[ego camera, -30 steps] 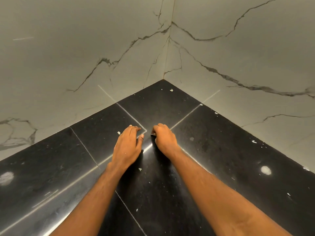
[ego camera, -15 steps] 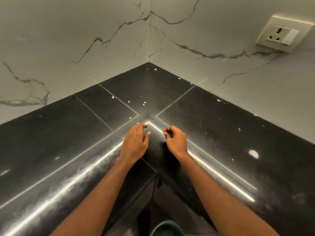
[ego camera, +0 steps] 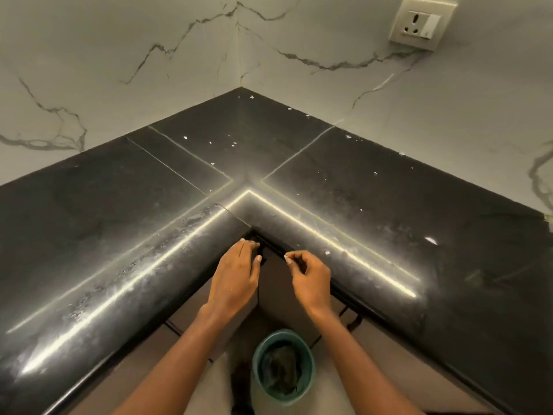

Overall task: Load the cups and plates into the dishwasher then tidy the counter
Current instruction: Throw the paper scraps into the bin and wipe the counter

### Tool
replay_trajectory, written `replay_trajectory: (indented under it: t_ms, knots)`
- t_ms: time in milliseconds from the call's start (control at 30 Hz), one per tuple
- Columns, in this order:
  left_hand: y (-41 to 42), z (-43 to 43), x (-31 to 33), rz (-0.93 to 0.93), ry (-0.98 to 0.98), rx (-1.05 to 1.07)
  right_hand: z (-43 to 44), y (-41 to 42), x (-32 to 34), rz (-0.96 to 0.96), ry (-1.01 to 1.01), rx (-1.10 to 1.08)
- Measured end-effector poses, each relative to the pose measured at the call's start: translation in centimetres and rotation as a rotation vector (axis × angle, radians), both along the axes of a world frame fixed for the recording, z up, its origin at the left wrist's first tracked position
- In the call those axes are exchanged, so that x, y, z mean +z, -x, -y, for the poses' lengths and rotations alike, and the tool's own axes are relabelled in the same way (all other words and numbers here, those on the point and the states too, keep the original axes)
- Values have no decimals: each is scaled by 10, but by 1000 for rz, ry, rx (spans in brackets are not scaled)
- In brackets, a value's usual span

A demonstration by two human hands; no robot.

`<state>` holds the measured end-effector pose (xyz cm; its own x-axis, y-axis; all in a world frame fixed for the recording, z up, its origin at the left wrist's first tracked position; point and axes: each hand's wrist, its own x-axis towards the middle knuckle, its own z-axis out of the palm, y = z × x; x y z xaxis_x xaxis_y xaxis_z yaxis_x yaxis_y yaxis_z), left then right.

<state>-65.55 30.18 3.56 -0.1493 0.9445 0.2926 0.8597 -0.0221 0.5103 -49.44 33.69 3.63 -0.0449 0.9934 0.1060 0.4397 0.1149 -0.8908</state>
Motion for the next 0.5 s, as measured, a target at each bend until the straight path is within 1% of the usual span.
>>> replay_trajectory:
  t_ms: [167,267,333,400,433,467,500]
  knots:
    - [-10,21,-18,-21,50,-52,35,-16,-29,8,116,-49]
    - [-14,29,-39,-8,88,-78,52,-21,-57,28,201,-82]
    - [-14,33,-66,-18,130,-102,62,-21,-86,54,261,-125]
    - [-14,43,-103,-36,221,-136,77,-19,-127,103,391,-147]
    - [-15,44,-110,-14,268,-145,79,-19,-136,120,459,-151]
    - [-15,48,-130,11,330,-156,86,-19,-158,155,523,-163]
    - [-14,48,-144,32,380,-150,86,-18,-172,194,550,-173]
